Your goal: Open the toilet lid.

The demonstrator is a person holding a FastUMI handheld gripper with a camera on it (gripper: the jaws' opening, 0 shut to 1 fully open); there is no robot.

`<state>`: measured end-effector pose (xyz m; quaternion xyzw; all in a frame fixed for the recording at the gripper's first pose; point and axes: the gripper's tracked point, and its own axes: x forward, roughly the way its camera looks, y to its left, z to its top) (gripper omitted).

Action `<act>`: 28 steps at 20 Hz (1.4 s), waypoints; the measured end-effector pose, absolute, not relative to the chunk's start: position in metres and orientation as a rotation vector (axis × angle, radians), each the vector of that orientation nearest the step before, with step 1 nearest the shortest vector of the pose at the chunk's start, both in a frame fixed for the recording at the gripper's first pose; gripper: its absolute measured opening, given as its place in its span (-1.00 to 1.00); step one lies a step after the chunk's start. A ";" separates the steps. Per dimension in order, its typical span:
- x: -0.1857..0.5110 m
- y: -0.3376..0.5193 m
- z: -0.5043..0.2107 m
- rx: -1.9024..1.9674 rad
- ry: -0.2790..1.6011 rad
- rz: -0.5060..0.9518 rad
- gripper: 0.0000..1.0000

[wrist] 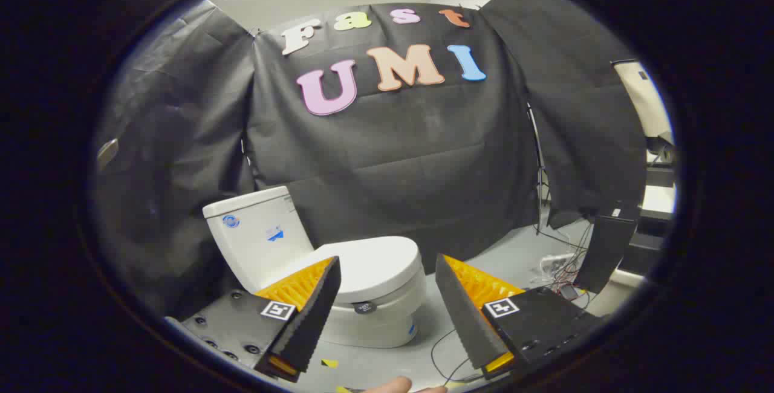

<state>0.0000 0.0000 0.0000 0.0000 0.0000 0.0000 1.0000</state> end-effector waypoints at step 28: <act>0.015 0.009 -0.026 0.037 0.088 -0.018 0.95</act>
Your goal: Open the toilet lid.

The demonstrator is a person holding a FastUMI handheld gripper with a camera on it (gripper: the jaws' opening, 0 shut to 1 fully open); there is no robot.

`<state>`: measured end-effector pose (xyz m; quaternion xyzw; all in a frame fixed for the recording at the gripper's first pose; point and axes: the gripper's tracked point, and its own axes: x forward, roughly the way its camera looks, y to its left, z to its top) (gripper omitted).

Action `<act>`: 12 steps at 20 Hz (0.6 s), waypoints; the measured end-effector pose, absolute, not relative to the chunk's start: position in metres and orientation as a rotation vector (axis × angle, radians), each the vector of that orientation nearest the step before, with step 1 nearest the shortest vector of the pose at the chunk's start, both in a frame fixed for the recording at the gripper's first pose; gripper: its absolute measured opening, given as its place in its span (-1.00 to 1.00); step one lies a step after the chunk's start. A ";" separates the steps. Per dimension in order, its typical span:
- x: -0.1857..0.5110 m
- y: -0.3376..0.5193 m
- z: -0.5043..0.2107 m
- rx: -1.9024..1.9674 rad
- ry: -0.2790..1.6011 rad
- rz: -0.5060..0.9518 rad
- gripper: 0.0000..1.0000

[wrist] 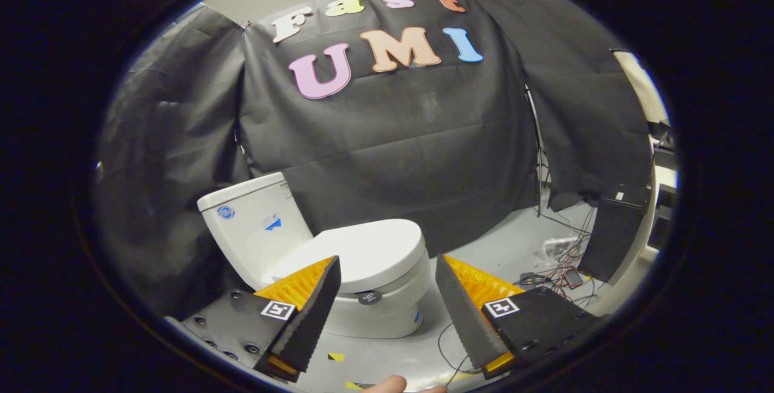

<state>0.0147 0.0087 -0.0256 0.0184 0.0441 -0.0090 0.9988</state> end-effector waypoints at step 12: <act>0.052 0.019 -0.073 0.202 0.206 -0.013 0.95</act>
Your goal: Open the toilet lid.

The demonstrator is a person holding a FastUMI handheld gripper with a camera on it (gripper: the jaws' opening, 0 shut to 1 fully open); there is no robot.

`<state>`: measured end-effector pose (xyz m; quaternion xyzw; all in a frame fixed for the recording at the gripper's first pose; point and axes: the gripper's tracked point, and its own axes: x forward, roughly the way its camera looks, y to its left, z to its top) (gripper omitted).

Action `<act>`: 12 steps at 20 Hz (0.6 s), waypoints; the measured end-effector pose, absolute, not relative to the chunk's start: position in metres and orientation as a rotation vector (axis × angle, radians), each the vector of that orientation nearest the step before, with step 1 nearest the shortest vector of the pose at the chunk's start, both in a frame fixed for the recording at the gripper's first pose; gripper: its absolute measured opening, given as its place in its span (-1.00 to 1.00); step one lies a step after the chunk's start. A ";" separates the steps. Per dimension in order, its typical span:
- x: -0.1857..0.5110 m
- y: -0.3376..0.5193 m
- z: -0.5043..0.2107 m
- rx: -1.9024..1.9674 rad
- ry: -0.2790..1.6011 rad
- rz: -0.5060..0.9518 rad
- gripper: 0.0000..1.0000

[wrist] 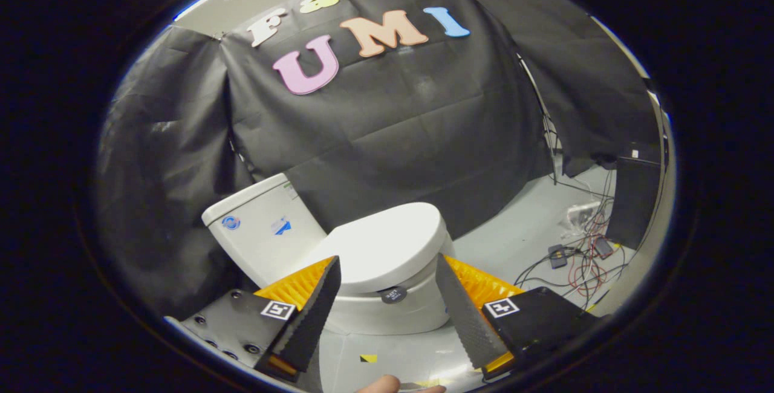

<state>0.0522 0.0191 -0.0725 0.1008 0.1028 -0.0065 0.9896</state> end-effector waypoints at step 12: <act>0.093 0.003 -0.139 0.463 0.386 -0.072 0.95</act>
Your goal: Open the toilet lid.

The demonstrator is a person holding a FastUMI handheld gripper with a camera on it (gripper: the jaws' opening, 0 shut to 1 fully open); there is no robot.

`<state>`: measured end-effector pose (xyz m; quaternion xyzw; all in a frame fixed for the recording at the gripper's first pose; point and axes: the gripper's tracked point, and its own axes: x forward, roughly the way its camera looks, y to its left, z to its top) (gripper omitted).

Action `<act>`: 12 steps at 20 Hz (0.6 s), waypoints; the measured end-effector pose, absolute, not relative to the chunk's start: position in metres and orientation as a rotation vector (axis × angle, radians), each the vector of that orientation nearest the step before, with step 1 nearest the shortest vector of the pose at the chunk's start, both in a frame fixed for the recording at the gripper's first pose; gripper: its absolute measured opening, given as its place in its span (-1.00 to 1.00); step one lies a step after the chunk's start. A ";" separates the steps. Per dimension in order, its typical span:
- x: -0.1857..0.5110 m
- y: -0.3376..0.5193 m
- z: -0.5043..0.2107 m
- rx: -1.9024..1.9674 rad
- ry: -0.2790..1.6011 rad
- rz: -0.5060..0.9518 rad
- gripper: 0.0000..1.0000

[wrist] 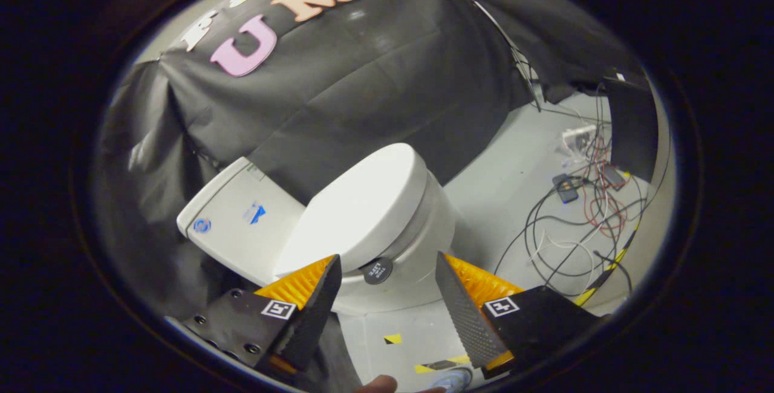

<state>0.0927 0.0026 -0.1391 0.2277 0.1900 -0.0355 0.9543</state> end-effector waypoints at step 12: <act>0.122 0.010 -0.172 0.968 0.328 -0.121 0.92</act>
